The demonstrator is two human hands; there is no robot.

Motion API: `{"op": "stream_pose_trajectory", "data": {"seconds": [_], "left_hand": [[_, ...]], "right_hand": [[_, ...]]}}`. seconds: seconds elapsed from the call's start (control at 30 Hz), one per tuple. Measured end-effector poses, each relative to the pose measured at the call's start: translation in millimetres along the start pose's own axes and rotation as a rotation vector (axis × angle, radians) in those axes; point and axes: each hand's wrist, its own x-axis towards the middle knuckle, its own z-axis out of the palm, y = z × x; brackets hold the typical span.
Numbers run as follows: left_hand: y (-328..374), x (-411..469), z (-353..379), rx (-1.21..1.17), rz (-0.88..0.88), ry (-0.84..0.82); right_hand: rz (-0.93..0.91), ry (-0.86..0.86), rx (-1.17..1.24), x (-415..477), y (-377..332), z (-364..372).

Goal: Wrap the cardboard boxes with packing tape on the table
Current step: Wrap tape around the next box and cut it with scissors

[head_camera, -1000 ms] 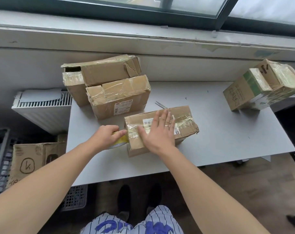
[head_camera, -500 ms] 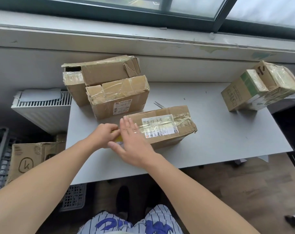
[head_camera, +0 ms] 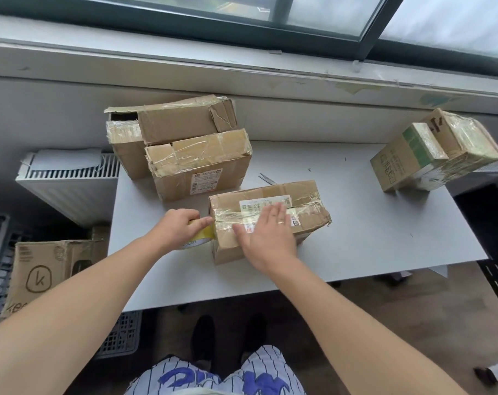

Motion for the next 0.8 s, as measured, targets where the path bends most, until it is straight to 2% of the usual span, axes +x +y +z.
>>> {"op": "stream_pose_trajectory", "data": {"seconds": [0.2, 0.3, 0.37, 0.5, 0.63, 0.7, 0.8], "left_hand": [[-4.1, -1.1, -0.3, 0.017, -0.029, -0.019], [-11.9, -8.3, -4.4, -0.011, -0.053, -0.011], [-10.9, -10.2, -6.2, -0.015, -0.053, -0.019], [6.7, -11.0, -0.4, -0.023, -0.033, -0.012], [9.9, -11.1, 0.3, -0.025, -0.058, -0.033], [10.2, -10.8, -3.7, -0.032, -0.071, -0.035], [16.2, -13.4, -18.1, -0.117, -0.051, -0.004]], "right_hand": [[-0.292, 0.002, 0.015, -29.4, -75.6, 9.5], [-0.554, 0.092, 0.036, -30.2, -67.8, 5.8], [-0.664, 0.121, 0.053, -18.6, -51.1, -4.4], [-0.565, -0.002, -0.217, 13.7, -17.0, -27.0], [-0.609, -0.007, -0.358, 29.7, -19.8, -32.1], [-0.622, 0.021, -0.392, 34.8, -22.7, -36.1], [-0.629, 0.081, -0.314, 37.7, -11.3, -48.1]]}}
